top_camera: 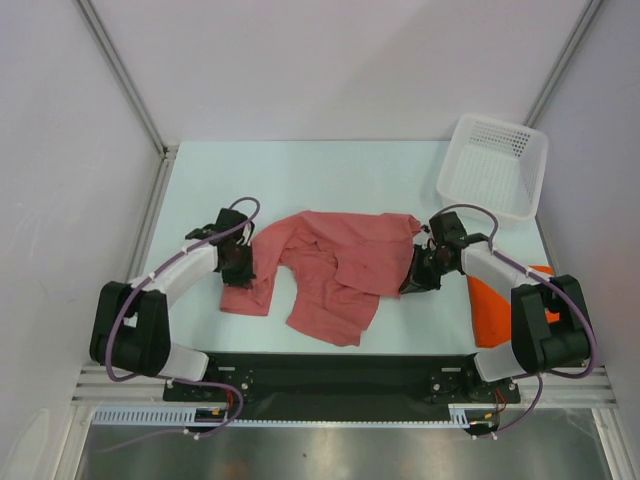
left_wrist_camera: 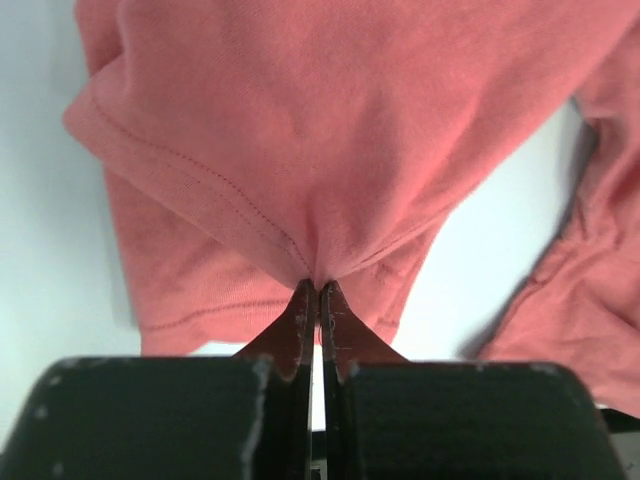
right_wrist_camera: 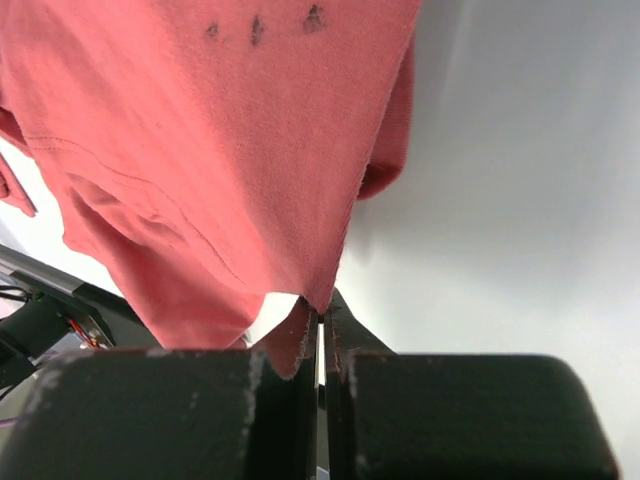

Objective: Fold and stack the t-shirts
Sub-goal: Flatten the tshirt out

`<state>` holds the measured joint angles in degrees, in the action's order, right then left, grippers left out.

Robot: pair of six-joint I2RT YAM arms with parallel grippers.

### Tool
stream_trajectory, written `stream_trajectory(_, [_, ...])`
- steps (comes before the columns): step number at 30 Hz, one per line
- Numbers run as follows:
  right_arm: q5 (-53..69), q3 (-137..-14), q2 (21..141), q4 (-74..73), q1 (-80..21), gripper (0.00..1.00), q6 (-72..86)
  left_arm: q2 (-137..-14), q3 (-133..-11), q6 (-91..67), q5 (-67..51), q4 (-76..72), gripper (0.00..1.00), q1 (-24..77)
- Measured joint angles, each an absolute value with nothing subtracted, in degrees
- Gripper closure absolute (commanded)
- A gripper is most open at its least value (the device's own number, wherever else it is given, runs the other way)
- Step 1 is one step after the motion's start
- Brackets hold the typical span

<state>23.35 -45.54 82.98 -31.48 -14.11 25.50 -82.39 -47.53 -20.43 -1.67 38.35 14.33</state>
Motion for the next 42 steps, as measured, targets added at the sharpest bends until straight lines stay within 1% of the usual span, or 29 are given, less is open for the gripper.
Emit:
stream_trajectory(6, [21.02,-48.69,81.8,-36.97,-13.98,1.0,25.1,-77.03,-52.53,-20.43,1.39,43.0,1.0,14.33])
stream_trajectory(11, [19.64,-58.13,80.58,-41.67,-11.6,1.0,24.1,-73.38,-61.01,-20.43,6.35,45.8,1.0,14.33])
stream_trajectory(16, [21.19,-69.6,80.84,-42.63,-6.94,1.0,23.81,-73.03,-72.4,-20.43,13.85,47.31,1.0,14.04])
stream_trajectory(19, [24.1,-78.72,81.76,-41.78,-3.97,1.0,25.43,-74.56,-80.51,-20.18,17.19,47.57,1.0,13.54])
stream_trajectory(24, [26.89,-95.07,82.11,-41.3,-1.15,1.0,27.64,-77.52,-94.8,-17.8,21.02,46.87,1.0,13.1])
stream_trajectory(27, [27.94,-102.15,81.08,-39.88,-0.82,1.0,28.86,-77.17,-101.73,-16.84,22.22,46.59,1.0,12.97])
stream_trajectory(32, [28.99,-104.22,73.23,-36.75,-0.62,1.0,31.62,-72.25,-108.44,-16.45,21.85,45.87,1.0,12.95])
stream_trajectory(36, [29.5,-106.34,65.23,-34.7,-0.62,1.0,31.97,-65.8,-112.29,-16.29,20.69,45.25,1.0,13.54])
stream_trajectory(42, [29.95,-114.65,56.73,-32.14,-0.62,1.0,31.9,-56.49,-115.92,-14.63,20.86,43.77,1.0,16.99])
